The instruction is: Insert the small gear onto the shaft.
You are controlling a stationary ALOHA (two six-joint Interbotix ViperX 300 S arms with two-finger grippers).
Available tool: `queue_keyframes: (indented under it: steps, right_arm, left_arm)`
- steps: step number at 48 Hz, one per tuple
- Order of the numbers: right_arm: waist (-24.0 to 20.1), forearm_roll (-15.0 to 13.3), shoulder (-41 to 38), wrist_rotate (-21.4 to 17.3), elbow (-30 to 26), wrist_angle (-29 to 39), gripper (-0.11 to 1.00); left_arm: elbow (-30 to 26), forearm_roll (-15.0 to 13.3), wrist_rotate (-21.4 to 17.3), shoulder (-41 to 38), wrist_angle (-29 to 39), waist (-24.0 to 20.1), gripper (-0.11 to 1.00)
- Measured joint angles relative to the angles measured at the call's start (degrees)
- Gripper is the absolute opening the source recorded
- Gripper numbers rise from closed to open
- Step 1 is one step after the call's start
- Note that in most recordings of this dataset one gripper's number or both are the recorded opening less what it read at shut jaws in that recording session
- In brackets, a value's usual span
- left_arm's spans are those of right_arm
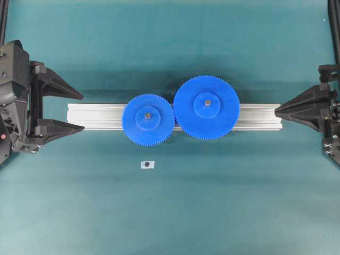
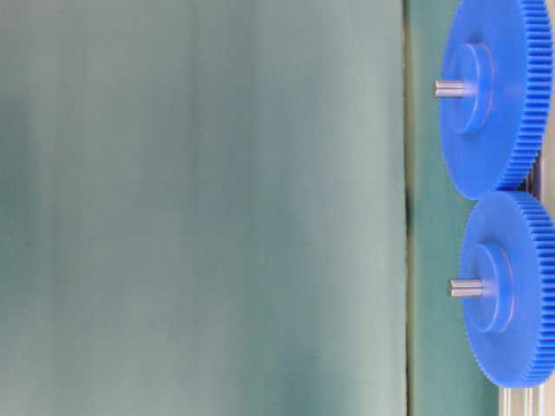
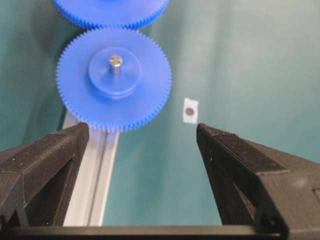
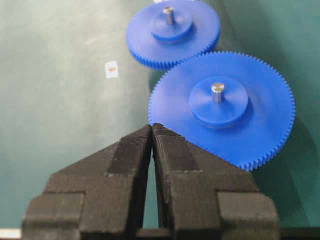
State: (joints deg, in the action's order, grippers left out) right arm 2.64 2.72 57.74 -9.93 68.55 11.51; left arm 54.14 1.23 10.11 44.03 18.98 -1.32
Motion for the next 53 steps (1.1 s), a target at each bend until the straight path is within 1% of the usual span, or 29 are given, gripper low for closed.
queue_keyframes:
  steps: [53]
  right_arm:
    - [0.0,-0.1,1.7,0.0,1.0,0.0,0.13]
  left_arm:
    - [-0.2,0.0,0.1,-0.3,0.0,0.1,0.87]
